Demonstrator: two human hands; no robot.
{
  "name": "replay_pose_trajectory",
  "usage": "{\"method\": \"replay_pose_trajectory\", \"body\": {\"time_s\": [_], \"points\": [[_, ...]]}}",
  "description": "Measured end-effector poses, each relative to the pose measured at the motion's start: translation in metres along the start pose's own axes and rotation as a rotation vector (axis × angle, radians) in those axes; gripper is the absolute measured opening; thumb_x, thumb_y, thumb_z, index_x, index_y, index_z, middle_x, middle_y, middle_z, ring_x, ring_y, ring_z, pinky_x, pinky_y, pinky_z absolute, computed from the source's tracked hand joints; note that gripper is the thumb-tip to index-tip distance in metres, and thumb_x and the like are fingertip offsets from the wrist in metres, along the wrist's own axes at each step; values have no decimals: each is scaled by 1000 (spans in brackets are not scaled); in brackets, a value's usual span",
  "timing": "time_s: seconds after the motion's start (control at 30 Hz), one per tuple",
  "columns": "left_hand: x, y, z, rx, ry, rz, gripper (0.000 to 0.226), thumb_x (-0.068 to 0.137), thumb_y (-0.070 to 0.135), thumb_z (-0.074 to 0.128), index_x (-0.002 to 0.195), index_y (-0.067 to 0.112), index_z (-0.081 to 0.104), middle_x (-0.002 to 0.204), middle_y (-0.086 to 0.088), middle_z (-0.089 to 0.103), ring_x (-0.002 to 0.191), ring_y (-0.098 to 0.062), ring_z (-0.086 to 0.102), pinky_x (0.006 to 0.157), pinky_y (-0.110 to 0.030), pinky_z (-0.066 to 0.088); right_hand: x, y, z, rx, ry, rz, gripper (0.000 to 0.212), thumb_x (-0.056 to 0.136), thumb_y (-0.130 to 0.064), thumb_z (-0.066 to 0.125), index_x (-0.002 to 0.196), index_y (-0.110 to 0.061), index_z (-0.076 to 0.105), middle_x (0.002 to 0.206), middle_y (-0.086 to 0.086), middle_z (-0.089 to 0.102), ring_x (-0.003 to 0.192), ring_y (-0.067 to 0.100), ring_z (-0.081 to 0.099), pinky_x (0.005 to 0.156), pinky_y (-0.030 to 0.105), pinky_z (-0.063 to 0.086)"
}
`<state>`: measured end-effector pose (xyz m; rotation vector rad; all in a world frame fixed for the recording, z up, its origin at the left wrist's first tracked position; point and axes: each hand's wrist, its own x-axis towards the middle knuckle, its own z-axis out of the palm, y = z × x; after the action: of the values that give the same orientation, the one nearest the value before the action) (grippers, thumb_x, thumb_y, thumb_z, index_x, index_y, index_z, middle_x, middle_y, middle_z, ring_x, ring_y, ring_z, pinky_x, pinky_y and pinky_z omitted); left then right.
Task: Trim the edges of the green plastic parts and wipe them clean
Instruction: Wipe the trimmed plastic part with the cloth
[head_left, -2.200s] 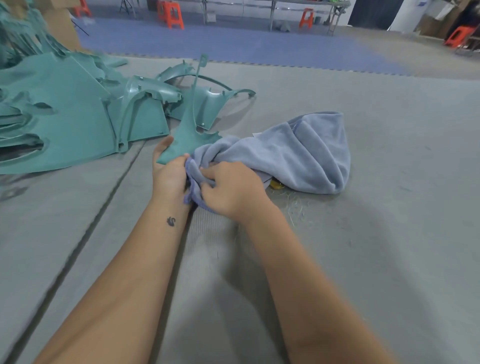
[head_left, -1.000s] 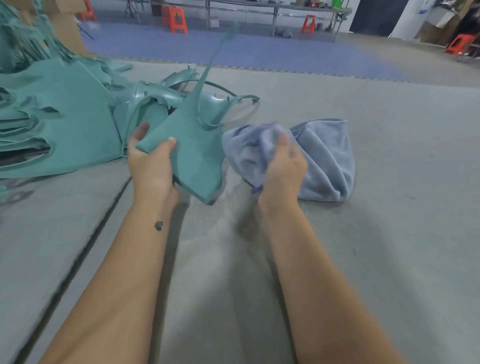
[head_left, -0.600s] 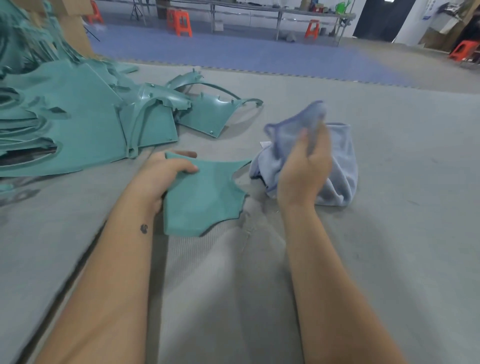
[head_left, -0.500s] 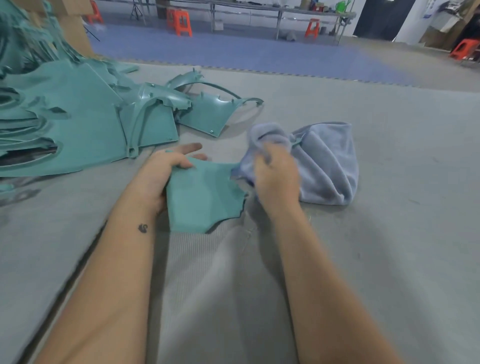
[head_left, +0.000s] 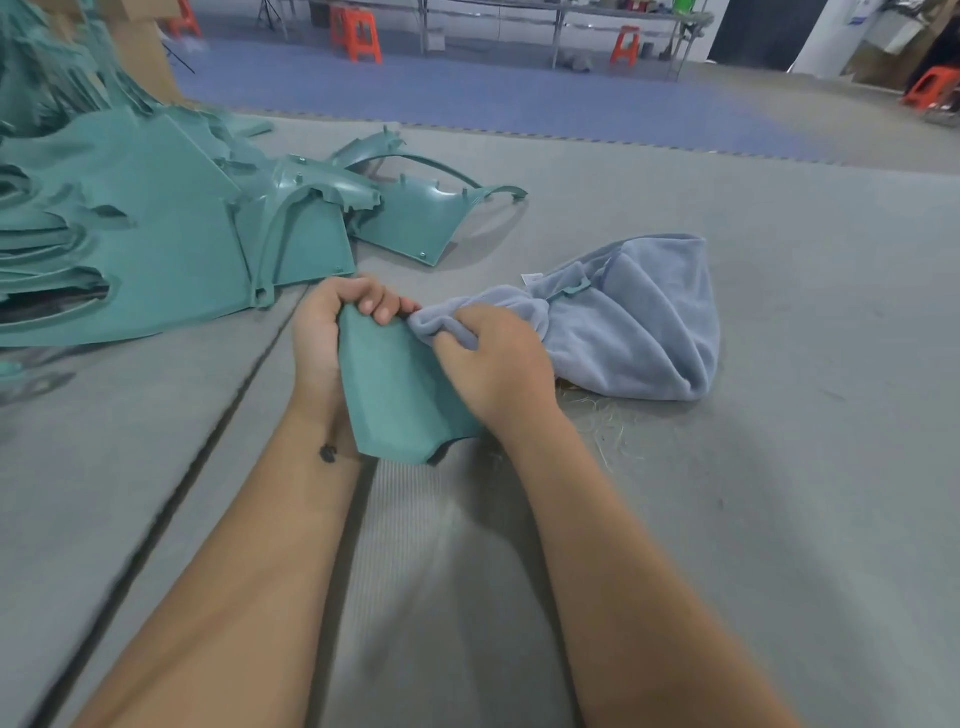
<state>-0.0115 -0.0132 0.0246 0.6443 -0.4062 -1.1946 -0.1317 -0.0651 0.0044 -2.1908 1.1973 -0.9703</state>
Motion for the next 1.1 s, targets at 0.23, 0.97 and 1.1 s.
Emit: {"method": "replay_pose_trajectory", "body": {"time_s": [0.23,0.97,1.1], "points": [[-2,-4,-1,-58,47,-29,20,73,17,46,59,17,31,56,-2,32,63,-19,38,84,-30,36,11,2,2,-344,46,5,21,90,-27,45,79,-13,55,91,3,59,82,22,46,68,32,33],[-10,-8,13,114,14,-179,32,90,14,47,119,11,59,119,-14,57,106,-30,57,103,-45,43,12,37,-30,118,429,183,25,99,-17,44,79,-15,59,72,-2,61,69,3,58,60,23,41],[-9,0,6,505,50,-240,31,90,18,54,119,11,63,119,-8,66,102,-22,65,87,-32,52,11,32,-29,304,514,224,27,101,-21,44,75,-24,47,57,-13,51,58,-10,51,54,7,37]]}}
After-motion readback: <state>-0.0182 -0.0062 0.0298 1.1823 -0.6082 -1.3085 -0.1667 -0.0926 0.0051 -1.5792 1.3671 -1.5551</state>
